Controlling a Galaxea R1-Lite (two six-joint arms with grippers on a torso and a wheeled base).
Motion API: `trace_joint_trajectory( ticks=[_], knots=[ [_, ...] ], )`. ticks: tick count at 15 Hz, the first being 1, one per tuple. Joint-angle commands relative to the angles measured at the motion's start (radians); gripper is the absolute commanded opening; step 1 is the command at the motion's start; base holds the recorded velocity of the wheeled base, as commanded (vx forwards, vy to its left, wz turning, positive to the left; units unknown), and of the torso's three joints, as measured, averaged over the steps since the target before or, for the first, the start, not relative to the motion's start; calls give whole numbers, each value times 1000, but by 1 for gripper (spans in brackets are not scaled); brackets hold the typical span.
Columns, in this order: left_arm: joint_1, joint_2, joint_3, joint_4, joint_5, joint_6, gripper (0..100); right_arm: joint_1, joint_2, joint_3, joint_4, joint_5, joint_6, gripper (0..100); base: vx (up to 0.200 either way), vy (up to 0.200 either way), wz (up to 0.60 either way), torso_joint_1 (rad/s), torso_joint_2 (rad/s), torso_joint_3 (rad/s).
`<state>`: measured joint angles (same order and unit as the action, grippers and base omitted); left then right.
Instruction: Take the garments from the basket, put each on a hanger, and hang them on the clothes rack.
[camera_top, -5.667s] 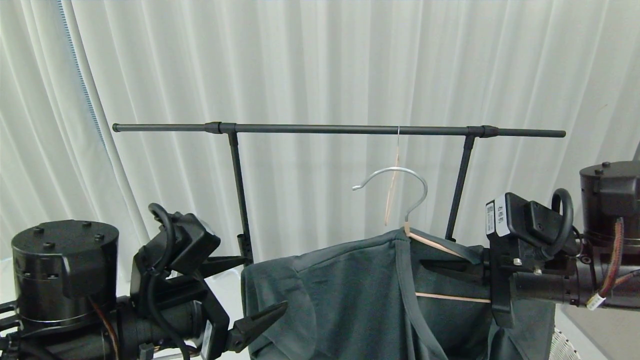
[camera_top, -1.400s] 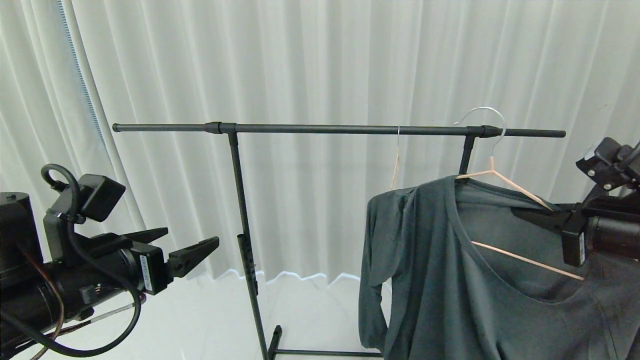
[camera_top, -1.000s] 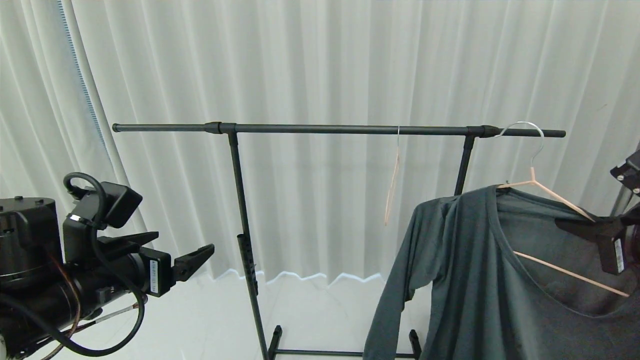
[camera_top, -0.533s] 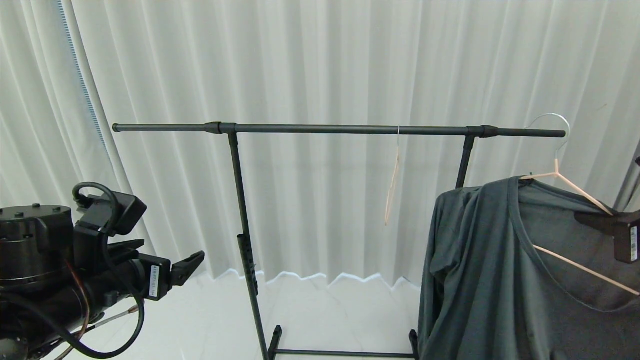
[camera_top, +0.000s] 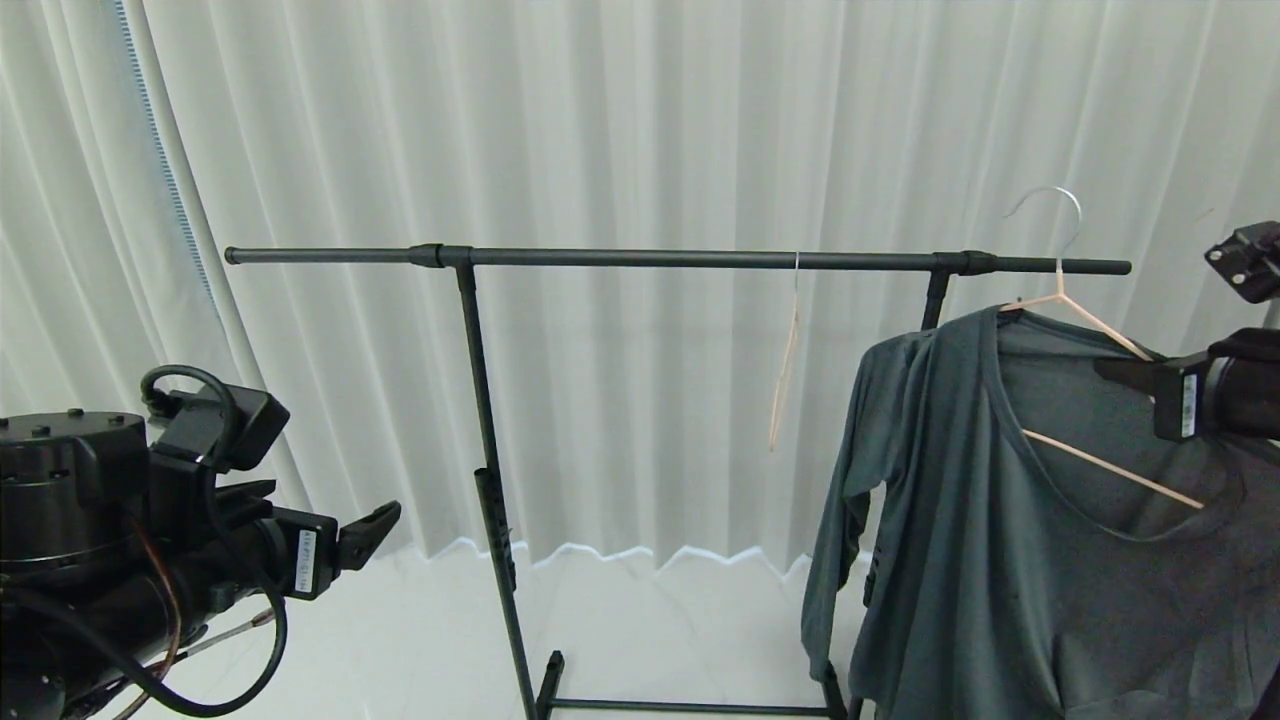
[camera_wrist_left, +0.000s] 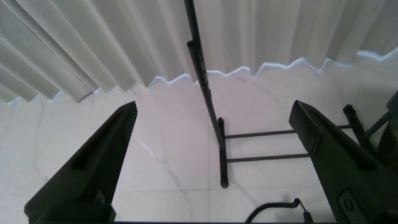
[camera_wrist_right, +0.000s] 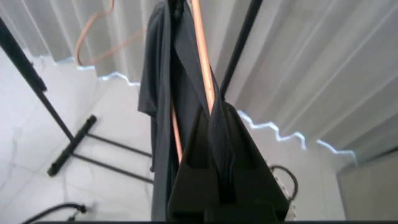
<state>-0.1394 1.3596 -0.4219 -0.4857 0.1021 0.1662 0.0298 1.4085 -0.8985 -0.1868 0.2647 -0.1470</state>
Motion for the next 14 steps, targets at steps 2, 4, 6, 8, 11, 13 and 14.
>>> trace_joint_trajectory(
  ticks=[2,4,6,8,11,13,14],
  knots=[
    [0,-2,-3,-1,1,-1,100,44,95,-74,-6,-27,14,0,200,0,0,-7,-7,7],
    [-2,-5,-1,-1,1,-1,100,59,122,-97,-8,-28,30,0,200,0,0,7,2,-5],
    [-2,-8,-1,-1,1,1,100,78,152,-112,-22,-33,32,0,200,0,0,5,5,0],
    [-2,-8,-1,-1,1,1,100,101,173,-115,-33,-59,32,0,200,0,0,2,2,2],
    [-5,-13,2,-1,1,3,100,137,207,-114,-54,-88,58,0,200,0,0,4,1,4],
    [-22,-17,2,-1,1,3,100,142,228,-111,-76,-108,61,0,100,0,0,1,1,-1],
    [-26,-22,3,-1,1,3,100,144,236,-109,-83,-108,60,0,0,0,0,0,0,0]
  ],
)
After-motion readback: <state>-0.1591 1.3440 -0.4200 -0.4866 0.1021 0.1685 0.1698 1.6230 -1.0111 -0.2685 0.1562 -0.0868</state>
